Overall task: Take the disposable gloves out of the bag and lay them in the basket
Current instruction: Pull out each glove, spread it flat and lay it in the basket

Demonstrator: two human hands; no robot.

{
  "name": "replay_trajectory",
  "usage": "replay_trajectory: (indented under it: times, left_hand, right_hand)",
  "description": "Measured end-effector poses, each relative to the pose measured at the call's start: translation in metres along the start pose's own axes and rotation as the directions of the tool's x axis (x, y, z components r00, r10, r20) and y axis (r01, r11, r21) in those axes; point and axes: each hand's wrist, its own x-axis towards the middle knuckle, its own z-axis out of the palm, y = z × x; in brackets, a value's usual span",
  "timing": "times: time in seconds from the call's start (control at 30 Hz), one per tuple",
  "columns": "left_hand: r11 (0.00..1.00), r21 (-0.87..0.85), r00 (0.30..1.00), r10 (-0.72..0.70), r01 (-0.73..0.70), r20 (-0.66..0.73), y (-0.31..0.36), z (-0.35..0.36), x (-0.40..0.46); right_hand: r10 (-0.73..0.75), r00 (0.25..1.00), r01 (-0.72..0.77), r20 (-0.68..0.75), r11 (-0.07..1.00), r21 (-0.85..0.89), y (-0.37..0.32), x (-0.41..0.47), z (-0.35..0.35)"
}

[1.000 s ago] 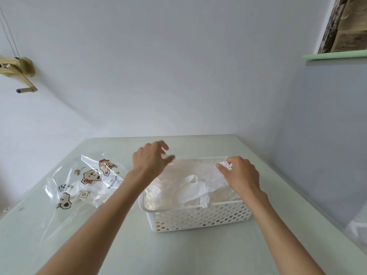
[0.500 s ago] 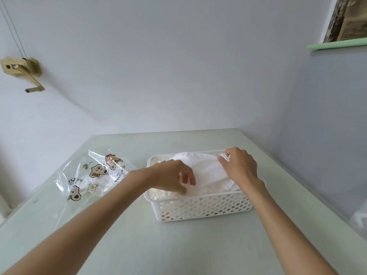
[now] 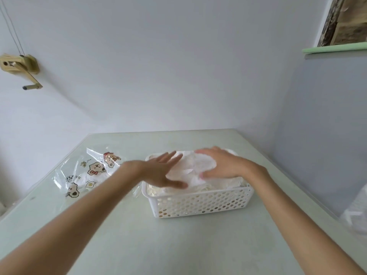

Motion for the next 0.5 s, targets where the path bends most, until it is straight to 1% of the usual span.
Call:
replay_trajectory:
  times: [0.03, 0.07, 0.13, 0.2, 0.27, 0.33, 0.4, 0.43, 0.47, 0.5]
  left_hand:
    - [0.997, 0.066, 1.000, -0.027, 0.027, 0.010, 0.000, 0.010, 0.008]
    - [0.993, 0.106, 0.999, -0.048, 0.046, 0.013, -0.001, 0.018, 0.015]
    - [0.988, 0.139, 0.997, -0.073, 0.068, 0.029, 0.000, 0.024, 0.021]
    - [0.988, 0.131, 0.994, -0.091, 0.082, 0.061, 0.002, 0.020, 0.021]
    - [0.994, 0.062, 0.993, -0.093, 0.089, 0.071, 0.005, 0.009, 0.015]
    - [0.997, -0.056, 0.998, -0.056, 0.056, -0.003, 0.000, -0.005, 0.000]
    - [0.971, -0.239, 0.986, -0.012, -0.028, -0.167, -0.014, -0.015, -0.027]
    - [0.946, -0.318, 0.965, -0.025, -0.062, -0.262, -0.026, -0.016, -0.043]
    - [0.924, -0.375, 0.936, -0.067, -0.071, -0.345, -0.044, -0.013, -0.060]
    - [0.910, -0.411, 0.906, -0.132, -0.050, -0.402, -0.061, -0.008, -0.074]
  right_hand:
    - [0.054, 0.986, -0.038, 0.160, 0.994, -0.105, 0.001, 0.006, 0.005]
    - [0.123, 0.958, -0.078, 0.260, 0.981, -0.175, 0.004, 0.011, 0.008]
    - [0.193, 0.917, -0.139, 0.349, 0.975, -0.175, 0.014, 0.018, 0.012]
    - [0.171, 0.912, -0.132, 0.373, 0.983, -0.128, 0.018, 0.019, 0.015]
    - [0.103, 0.947, -0.096, 0.303, 0.995, -0.039, 0.018, 0.014, 0.012]
    - [0.067, 0.986, -0.079, 0.151, 0.994, 0.076, 0.018, 0.007, 0.003]
    - [0.045, 0.999, -0.041, -0.018, 0.987, 0.156, 0.017, 0.000, -0.007]
    - [0.023, 0.994, -0.003, -0.103, 0.982, 0.188, 0.014, -0.001, -0.009]
    - [-0.003, 0.983, 0.045, -0.186, 0.974, 0.221, 0.006, -0.002, -0.008]
    - [-0.021, 0.964, 0.089, -0.264, 0.964, 0.249, -0.002, -0.003, -0.006]
